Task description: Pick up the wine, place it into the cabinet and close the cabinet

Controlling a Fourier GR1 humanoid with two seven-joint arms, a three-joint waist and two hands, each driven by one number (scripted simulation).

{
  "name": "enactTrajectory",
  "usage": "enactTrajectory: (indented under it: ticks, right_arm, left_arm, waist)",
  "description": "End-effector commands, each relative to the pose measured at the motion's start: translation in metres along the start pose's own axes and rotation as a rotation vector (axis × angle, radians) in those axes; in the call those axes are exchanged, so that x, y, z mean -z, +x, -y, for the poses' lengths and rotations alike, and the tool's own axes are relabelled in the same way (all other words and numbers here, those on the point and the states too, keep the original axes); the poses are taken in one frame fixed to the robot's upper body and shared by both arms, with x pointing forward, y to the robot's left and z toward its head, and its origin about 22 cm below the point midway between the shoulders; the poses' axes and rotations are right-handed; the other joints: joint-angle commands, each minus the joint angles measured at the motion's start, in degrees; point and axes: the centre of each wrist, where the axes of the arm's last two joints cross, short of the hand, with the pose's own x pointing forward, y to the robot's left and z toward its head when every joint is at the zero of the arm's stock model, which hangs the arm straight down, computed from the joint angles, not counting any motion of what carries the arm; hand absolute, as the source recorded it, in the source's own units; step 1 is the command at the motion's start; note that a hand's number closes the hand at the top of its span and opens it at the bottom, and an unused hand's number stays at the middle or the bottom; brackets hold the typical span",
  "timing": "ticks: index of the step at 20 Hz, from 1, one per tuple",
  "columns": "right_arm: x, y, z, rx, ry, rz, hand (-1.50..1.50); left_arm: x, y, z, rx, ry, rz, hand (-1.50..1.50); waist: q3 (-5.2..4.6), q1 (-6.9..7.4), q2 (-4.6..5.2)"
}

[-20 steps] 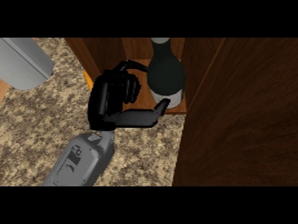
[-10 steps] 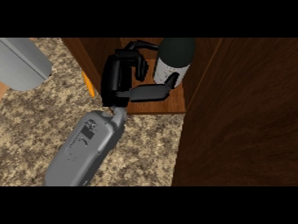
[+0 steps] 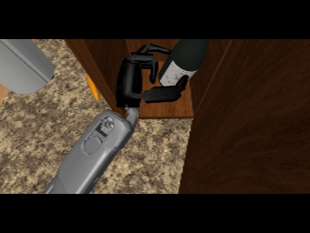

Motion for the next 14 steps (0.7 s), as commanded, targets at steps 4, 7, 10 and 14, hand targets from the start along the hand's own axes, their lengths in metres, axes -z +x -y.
enactTrajectory:
  ticks: [4,7,10,14]
  right_arm:
    - [-0.028,0.003,-0.001,0.052,0.064,0.046,-1.50]
    - [-0.002,0.014,0.000,0.049,0.054,0.029,-1.50]
    - [-0.030,0.005,0.015,0.034,0.064,0.033,-1.50]
    - [-0.002,0.005,0.000,0.035,0.075,0.026,-1.50]
  left_arm:
    - [0.001,-0.025,0.003,0.035,0.012,-0.012,1.50]
    - [0.002,-0.022,-0.003,0.005,-0.001,-0.030,1.50]
    - [-0.006,-0.034,-0.003,0.022,0.029,-0.039,1.50]
    - [-0.025,-0.066,-0.002,0.042,0.028,-0.073,1.50]
  waist:
    - [0.00,-0.71,0.11]
    - [-0.04,0.24,-0.07]
    - [0.05,-0.40,-0.03]
    - [-0.04,-0.50,0.15]
